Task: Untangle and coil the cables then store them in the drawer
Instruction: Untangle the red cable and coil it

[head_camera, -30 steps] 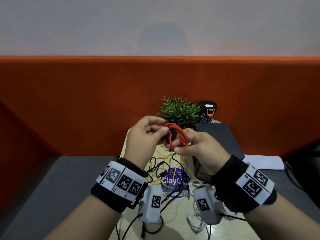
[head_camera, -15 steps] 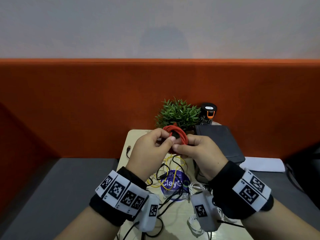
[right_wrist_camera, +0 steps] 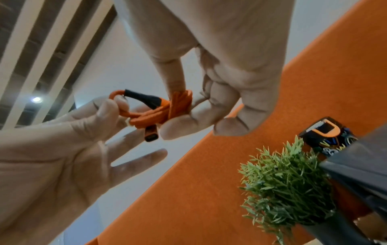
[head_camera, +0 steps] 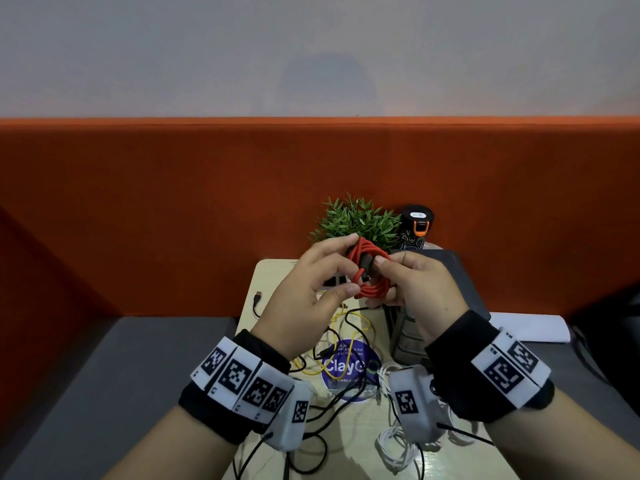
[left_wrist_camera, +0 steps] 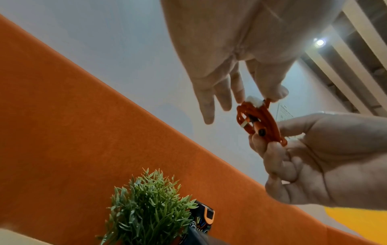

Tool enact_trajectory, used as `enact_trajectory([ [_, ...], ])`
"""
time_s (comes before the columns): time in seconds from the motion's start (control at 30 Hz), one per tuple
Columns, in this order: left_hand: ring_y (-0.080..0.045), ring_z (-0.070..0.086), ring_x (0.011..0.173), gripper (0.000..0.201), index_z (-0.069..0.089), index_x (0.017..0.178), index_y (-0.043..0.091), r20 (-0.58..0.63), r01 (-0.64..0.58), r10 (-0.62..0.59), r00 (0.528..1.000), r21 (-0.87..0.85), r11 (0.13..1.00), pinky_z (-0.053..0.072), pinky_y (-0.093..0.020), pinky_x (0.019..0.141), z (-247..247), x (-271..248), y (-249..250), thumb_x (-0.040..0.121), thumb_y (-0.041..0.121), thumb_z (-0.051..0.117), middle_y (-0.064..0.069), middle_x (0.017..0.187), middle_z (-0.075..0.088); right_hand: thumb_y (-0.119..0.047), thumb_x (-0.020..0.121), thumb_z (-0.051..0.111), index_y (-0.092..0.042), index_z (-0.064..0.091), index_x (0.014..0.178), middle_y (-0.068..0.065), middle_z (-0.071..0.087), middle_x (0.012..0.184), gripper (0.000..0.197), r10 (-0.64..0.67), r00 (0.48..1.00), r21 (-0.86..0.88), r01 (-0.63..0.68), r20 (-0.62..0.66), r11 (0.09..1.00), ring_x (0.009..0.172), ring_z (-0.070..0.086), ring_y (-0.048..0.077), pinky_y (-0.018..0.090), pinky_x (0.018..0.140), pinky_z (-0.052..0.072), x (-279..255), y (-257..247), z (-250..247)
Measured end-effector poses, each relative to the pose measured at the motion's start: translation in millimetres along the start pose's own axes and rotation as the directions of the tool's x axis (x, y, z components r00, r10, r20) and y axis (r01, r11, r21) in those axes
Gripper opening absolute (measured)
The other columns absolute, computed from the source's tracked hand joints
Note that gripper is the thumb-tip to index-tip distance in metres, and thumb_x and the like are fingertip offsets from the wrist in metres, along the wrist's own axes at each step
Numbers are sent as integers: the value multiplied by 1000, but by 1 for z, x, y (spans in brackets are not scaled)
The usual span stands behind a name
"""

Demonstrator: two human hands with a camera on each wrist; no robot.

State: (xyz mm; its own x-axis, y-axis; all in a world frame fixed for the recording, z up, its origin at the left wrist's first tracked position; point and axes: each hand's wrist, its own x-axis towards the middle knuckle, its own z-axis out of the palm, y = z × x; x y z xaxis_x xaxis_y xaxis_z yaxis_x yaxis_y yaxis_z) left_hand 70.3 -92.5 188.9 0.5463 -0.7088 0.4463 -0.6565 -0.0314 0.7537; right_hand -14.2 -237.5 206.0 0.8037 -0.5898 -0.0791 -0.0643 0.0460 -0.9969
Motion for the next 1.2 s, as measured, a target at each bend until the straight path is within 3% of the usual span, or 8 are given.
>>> enact_trajectory([
  [0.1,1,41,128,7,65,92,17,-66,-44,41,997,-40,998,37,-17,103,5,-2,-5,86,16,61,19,134,44,-13,93,58,-4,59,81,11,70,64,15,57,998,51,-58,11,997,45,62,27,35,56,54,2,1,0],
  [0.17,-4,46,125,7,65,93,14,-116,-76,69,991,-51,996,42,-23,101,8,-4,-10,87,15,61,16,129,47,-16,93,58,-5,57,81,10,70,64,16,80,997,68,-81,15,994,46,62,26,38,61,54,3,3,1],
  [0.3,-11,51,122,6,61,91,23,-195,-105,78,978,-130,986,49,-34,96,12,-7,-15,89,18,59,14,125,49,-20,94,56,-11,55,79,9,70,65,18,107,994,84,-108,24,991,46,63,23,30,54,44,0,6,6],
  [0.57,-13,54,121,9,58,96,21,-299,-172,113,948,-177,969,50,-27,91,15,-10,-20,90,16,54,2,127,52,-20,97,53,-7,57,91,8,70,72,15,159,985,166,-169,72,971,46,63,23,28,50,35,-3,7,15],
  [0.7,-15,52,121,7,57,95,19,-268,-214,184,946,-89,973,47,-28,95,14,-10,-27,91,18,52,16,127,52,-17,98,49,-5,60,94,11,67,68,17,188,977,155,-202,100,967,45,61,23,29,50,34,-4,5,15],
  [0.83,-9,58,110,4,59,93,24,-287,-58,28,957,-96,994,49,-25,88,11,-9,-25,89,23,58,13,114,60,-16,97,51,-8,62,99,11,72,75,14,116,987,37,-121,114,992,46,62,21,29,51,34,-4,3,10],
  [1.0,-16,69,88,42,52,113,39,-330,191,-318,888,-364,911,57,-45,80,10,-1,-18,84,13,69,5,102,67,-17,95,56,-9,63,103,10,73,87,14,1,990,-27,3,141,1000,53,64,18,23,50,38,-9,3,10],
  [1.2,2,58,104,40,59,126,29,-341,188,-215,915,-109,976,53,-32,91,8,2,-9,91,10,60,19,108,63,-12,95,55,-18,65,97,3,73,82,12,-129,978,-80,144,165,986,60,64,21,24,57,53,-14,3,11],
])
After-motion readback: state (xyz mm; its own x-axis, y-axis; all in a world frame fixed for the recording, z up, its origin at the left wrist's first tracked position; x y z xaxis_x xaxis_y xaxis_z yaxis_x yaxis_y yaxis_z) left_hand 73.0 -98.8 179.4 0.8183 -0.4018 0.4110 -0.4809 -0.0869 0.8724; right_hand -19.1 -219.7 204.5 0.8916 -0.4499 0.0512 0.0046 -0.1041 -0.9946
